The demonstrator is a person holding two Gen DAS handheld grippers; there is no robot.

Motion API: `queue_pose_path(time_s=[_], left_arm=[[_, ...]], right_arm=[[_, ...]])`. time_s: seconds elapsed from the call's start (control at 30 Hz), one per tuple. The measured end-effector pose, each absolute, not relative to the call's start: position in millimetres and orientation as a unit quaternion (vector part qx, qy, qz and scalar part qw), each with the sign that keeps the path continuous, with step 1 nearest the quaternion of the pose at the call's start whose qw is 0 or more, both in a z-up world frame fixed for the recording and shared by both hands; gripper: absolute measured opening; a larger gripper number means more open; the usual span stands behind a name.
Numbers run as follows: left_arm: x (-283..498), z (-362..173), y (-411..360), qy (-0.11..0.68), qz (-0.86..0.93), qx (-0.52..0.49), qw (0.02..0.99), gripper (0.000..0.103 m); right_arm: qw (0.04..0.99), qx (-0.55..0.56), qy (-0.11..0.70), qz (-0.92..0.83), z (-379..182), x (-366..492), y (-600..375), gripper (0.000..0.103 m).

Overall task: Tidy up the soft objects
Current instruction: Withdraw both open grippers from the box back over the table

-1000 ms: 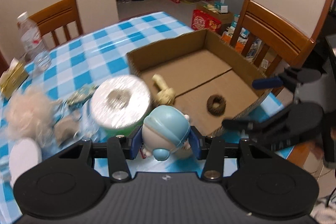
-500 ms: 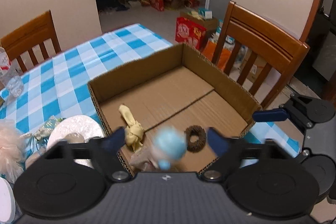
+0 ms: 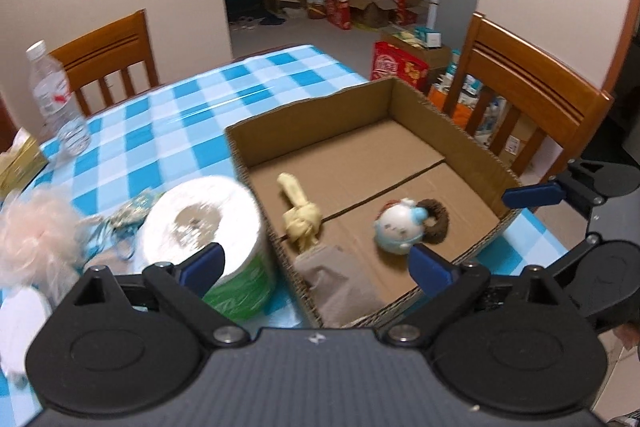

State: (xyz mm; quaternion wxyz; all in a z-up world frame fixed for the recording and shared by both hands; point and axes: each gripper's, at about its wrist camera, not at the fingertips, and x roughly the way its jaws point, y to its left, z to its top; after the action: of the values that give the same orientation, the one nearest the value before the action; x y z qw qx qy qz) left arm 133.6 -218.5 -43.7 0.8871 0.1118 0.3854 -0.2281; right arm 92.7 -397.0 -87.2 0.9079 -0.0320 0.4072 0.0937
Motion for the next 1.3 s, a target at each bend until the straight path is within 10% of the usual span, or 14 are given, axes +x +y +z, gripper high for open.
queue_pose_path(time_s=[1.3], left_arm=[[111.2, -92.5, 26.7, 0.454, -0.168, 0.079, 0.871, 0.098]], right_arm=[[0.89, -0.086, 0.436, 0.099, -73.2, 87.0, -196.3, 0.103]])
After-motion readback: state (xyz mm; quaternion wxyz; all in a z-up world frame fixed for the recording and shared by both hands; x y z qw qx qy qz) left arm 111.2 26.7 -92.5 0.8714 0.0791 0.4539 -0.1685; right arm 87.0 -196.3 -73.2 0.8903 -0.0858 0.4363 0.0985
